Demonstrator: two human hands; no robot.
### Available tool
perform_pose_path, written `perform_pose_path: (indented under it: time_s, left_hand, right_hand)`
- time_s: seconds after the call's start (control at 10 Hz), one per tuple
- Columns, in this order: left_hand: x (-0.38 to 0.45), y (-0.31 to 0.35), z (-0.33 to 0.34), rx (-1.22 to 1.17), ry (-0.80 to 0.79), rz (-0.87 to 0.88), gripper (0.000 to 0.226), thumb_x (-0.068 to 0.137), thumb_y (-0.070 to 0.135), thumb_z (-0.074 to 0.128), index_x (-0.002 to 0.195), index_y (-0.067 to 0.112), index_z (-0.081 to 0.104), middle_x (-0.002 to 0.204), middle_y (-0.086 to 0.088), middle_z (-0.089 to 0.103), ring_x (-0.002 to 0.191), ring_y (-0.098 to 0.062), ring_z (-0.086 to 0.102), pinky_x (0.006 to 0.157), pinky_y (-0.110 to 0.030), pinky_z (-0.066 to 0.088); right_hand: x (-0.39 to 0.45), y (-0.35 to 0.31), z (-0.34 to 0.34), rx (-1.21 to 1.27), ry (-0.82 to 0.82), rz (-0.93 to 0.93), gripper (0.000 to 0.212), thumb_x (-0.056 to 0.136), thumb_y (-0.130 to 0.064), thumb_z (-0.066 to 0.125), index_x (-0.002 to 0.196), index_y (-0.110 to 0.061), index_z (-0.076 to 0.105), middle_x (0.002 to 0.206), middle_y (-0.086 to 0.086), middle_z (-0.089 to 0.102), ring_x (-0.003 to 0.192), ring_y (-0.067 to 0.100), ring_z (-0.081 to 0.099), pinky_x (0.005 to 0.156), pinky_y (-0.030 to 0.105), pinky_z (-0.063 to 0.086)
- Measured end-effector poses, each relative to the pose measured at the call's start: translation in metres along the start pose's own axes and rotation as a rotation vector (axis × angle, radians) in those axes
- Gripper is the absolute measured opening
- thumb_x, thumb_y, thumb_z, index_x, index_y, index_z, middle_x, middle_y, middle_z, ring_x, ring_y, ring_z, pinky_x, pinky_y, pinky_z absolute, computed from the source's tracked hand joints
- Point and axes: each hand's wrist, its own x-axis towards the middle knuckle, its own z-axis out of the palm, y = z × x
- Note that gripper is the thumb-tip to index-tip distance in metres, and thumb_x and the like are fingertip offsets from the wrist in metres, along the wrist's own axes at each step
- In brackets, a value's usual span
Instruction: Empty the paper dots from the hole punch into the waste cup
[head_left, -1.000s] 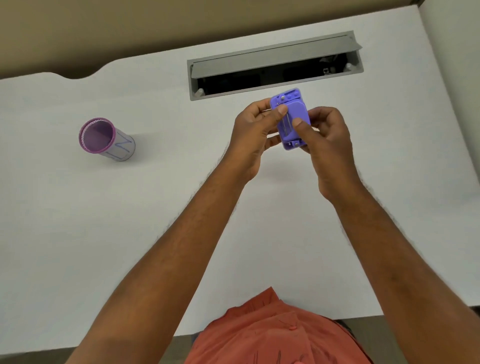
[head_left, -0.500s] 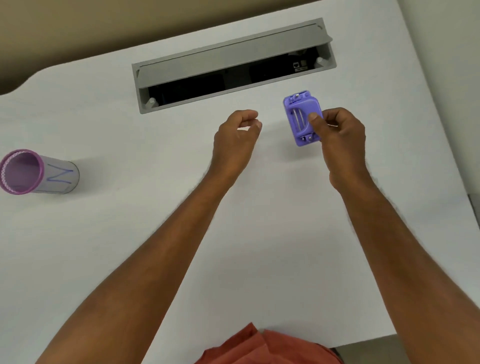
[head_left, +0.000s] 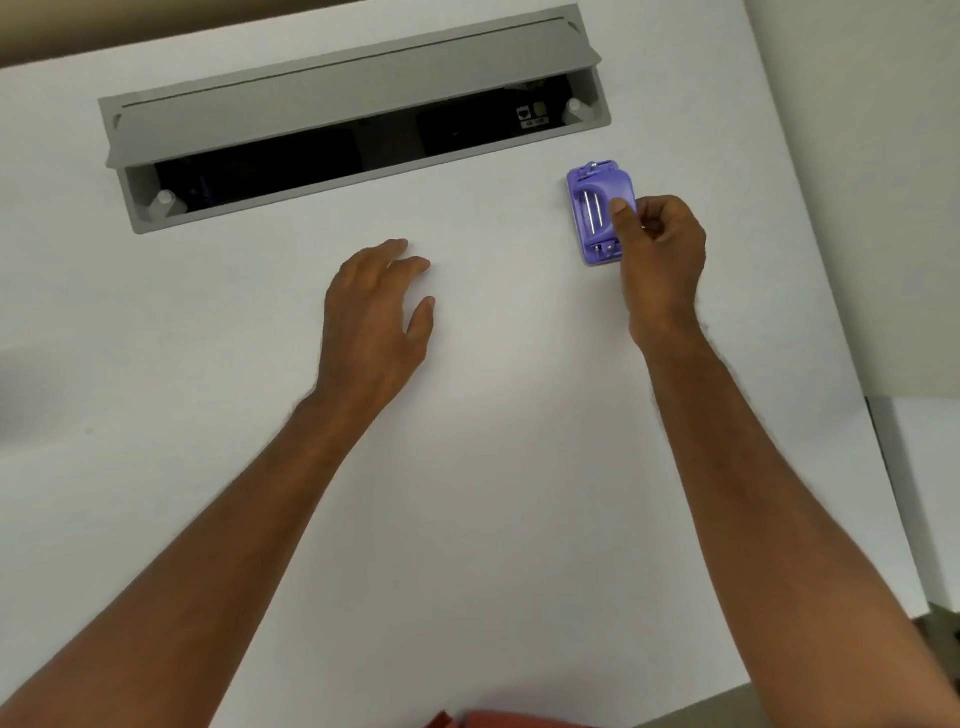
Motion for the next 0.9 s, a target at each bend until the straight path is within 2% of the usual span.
perform_pose_path:
  time_s: [0.2,0.4,0.7,0.8,0.9]
  left_hand:
    - [-0.004,-0.004,0.003,0.074,-0.014,0.058,0.040,0.096,0.026,0.062,0.135,0.015,0.059,0.154,-0.006,0.047,0.143,-0.029,0.040,0.120,-0.046,0.033]
    - [-0.004,-0.006,0.003,0.081,-0.007,0.081,0.040,0.097,0.026,0.061,0.135,0.016,0.059,0.155,-0.005,0.047,0.143,-0.029,0.040,0.120,-0.044,0.032]
    - [-0.005,-0.004,0.002,0.107,-0.018,0.080,0.041,0.098,0.027,0.058,0.138,0.017,0.057,0.156,-0.005,0.046,0.144,-0.028,0.039,0.121,-0.044,0.030]
    - [-0.005,-0.007,-0.007,0.131,0.002,0.093,0.044,0.098,0.028,0.057,0.140,0.016,0.056,0.155,-0.005,0.047,0.143,-0.028,0.041,0.121,-0.044,0.030]
    - [-0.009,-0.016,-0.015,0.156,0.014,0.070,0.047,0.099,0.032,0.054,0.143,0.016,0.052,0.155,-0.006,0.047,0.143,-0.028,0.041,0.122,-0.046,0.027]
  right_hand:
    - [0.003,0.009,0.001,-0.046,0.028,-0.032,0.022,0.092,-0.031,0.070,0.101,-0.011,0.068,0.086,-0.007,0.068,0.062,-0.015,0.058,0.063,0.003,0.045]
    - [0.001,0.008,0.001,-0.044,0.029,-0.046,0.025,0.093,-0.030,0.070,0.109,-0.011,0.067,0.097,-0.005,0.072,0.070,-0.009,0.063,0.065,0.004,0.049]
    - [0.002,0.007,-0.001,-0.070,0.002,-0.056,0.030,0.093,-0.032,0.069,0.112,-0.009,0.066,0.103,0.000,0.073,0.075,-0.004,0.063,0.064,0.002,0.047]
    - [-0.001,-0.004,-0.006,-0.061,-0.031,-0.030,0.041,0.093,-0.039,0.068,0.121,-0.010,0.061,0.114,0.001,0.070,0.086,0.002,0.063,0.066,0.002,0.046]
    - [-0.007,-0.010,-0.007,-0.096,-0.062,-0.069,0.049,0.094,-0.045,0.064,0.130,-0.013,0.055,0.128,0.000,0.062,0.106,0.012,0.063,0.082,0.011,0.051]
